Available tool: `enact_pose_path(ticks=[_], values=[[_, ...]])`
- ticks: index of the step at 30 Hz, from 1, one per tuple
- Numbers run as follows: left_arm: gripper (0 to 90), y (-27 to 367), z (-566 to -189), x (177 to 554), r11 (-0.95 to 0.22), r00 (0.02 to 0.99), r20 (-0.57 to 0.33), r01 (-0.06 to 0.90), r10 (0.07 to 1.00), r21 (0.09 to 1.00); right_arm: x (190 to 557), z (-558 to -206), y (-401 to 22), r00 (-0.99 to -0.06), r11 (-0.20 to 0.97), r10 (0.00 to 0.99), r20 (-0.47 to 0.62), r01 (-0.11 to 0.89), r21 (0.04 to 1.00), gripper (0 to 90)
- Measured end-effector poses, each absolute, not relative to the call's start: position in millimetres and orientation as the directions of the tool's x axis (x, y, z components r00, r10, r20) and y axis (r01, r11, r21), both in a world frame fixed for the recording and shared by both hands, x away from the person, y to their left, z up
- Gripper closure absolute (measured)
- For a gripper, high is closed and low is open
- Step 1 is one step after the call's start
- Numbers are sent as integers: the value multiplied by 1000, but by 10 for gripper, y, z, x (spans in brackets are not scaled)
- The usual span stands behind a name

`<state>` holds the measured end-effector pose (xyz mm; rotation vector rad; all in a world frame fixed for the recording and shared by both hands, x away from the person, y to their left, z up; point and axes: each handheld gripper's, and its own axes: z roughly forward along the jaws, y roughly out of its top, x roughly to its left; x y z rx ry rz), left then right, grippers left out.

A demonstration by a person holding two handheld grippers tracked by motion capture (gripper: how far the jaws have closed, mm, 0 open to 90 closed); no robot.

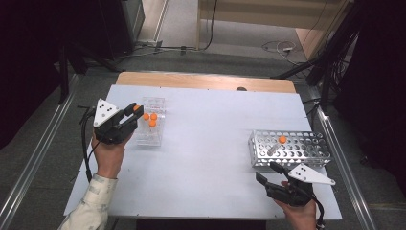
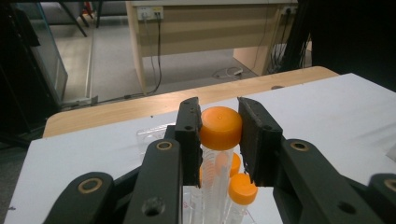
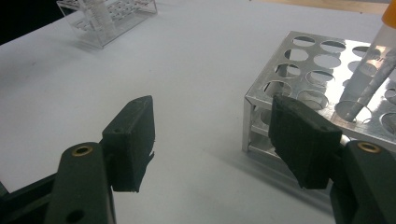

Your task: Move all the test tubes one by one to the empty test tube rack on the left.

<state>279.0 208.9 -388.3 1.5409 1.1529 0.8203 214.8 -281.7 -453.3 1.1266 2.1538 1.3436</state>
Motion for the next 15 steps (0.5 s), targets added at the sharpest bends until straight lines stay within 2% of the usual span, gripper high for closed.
enact_pose_path(ticks=[15], values=[[705, 2031, -4156, 2850, -73, 307, -24, 300, 951, 951, 2163, -4537, -2829, -601, 222, 791, 114, 456, 862, 280]])
